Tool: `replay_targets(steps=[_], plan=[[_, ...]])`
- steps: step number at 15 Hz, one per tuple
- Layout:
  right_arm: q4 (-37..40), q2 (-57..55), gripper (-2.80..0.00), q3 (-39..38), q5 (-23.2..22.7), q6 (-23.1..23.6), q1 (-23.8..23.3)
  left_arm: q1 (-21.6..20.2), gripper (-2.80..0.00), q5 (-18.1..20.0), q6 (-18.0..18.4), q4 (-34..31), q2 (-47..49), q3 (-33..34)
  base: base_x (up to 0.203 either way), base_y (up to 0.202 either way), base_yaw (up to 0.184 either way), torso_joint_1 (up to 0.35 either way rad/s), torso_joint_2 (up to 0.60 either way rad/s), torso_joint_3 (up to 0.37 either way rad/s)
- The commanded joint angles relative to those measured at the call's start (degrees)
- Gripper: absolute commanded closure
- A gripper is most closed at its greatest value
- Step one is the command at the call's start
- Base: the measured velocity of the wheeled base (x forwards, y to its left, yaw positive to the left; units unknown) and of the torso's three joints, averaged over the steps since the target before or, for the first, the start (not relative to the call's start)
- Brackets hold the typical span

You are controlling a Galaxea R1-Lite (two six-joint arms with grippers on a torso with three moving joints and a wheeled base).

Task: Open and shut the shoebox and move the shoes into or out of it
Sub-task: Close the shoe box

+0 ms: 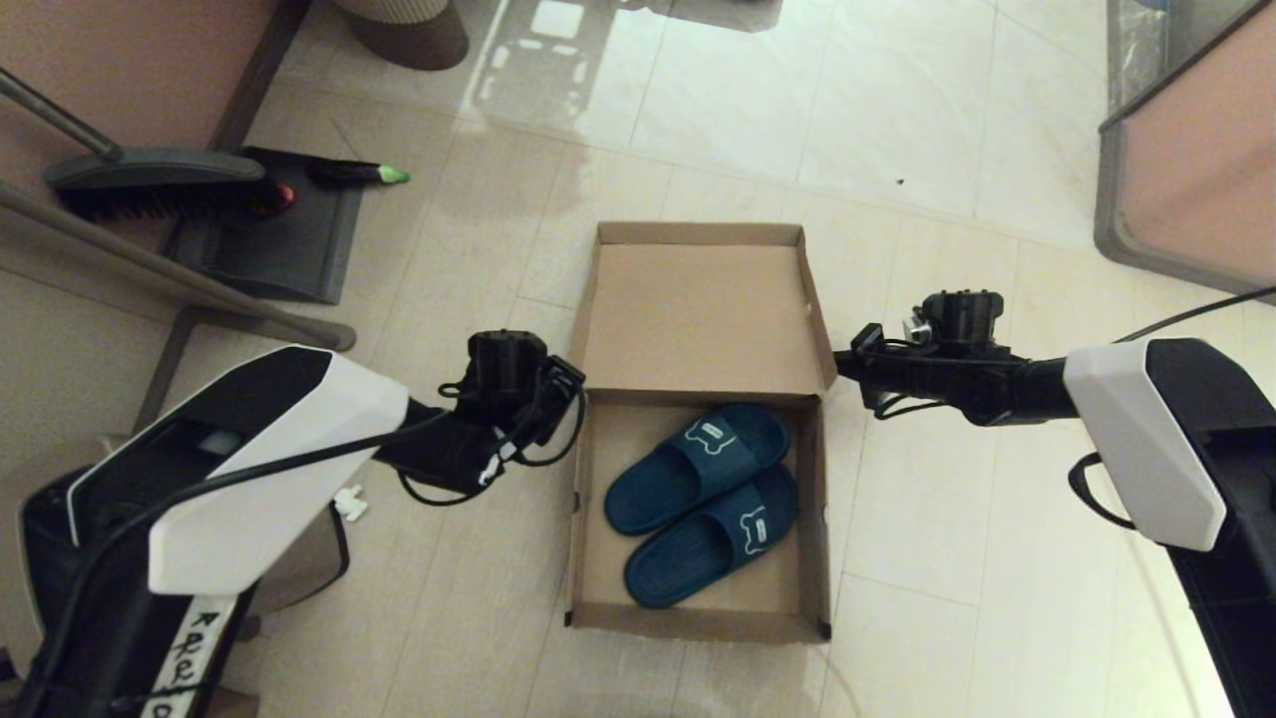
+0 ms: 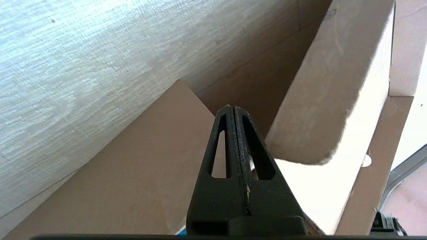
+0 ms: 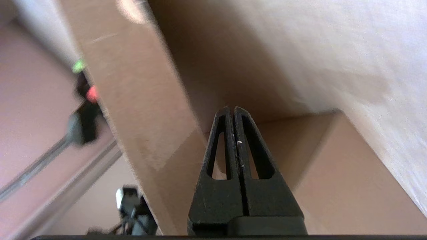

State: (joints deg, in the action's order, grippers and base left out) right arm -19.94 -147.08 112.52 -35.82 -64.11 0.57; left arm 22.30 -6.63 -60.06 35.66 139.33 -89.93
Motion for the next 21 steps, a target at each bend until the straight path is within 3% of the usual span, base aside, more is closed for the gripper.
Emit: replay_targets(steps=[1,5,7,10,11,16,21], plan=[[-2.91,-2.72,0.00,0.07,-1.78,-0.42,0.01,0.29,0.00,0.12,-0.23,0.20,0.24,-0.07,0.000,0.000,0.000,0.000,0.00,0.000],[-10.29,-3.82,0.00,0.07,-5.85,-5.59,-0.02,1.27,0.00,0.39,-0.14,0.20,0.33,-0.24,0.000,0.000,0.000,0.000,0.00,0.000],[-18.83,-5.29,0.00,0.09,-7.96,-11.93,-0.19,2.18,0.00,0.41,-0.14,0.20,0.50,-0.16,0.000,0.000,0.000,0.000,0.00,0.000],[-32.73,-7.14,0.00,0.07,-12.29,-26.17,-0.93,3.67,0.00,0.30,-0.23,0.20,0.95,-0.07,0.000,0.000,0.000,0.000,0.00,0.000],[-35.25,-7.63,0.00,0.07,-14.46,-28.19,-1.16,4.06,0.00,0.30,-0.23,0.20,1.12,-0.07,0.000,0.000,0.000,0.000,0.00,0.000],[-39.07,-7.17,0.00,-0.19,-20.96,-28.97,-1.94,4.85,0.00,0.22,-0.14,0.20,2.00,-0.51,0.000,0.000,0.000,0.000,0.00,0.000],[-39.39,-6.13,0.00,-4.93,-21.98,-27.84,-2.50,3.03,0.00,0.18,0.14,0.20,1.91,-2.42,0.000,0.000,0.000,0.000,0.00,0.000]])
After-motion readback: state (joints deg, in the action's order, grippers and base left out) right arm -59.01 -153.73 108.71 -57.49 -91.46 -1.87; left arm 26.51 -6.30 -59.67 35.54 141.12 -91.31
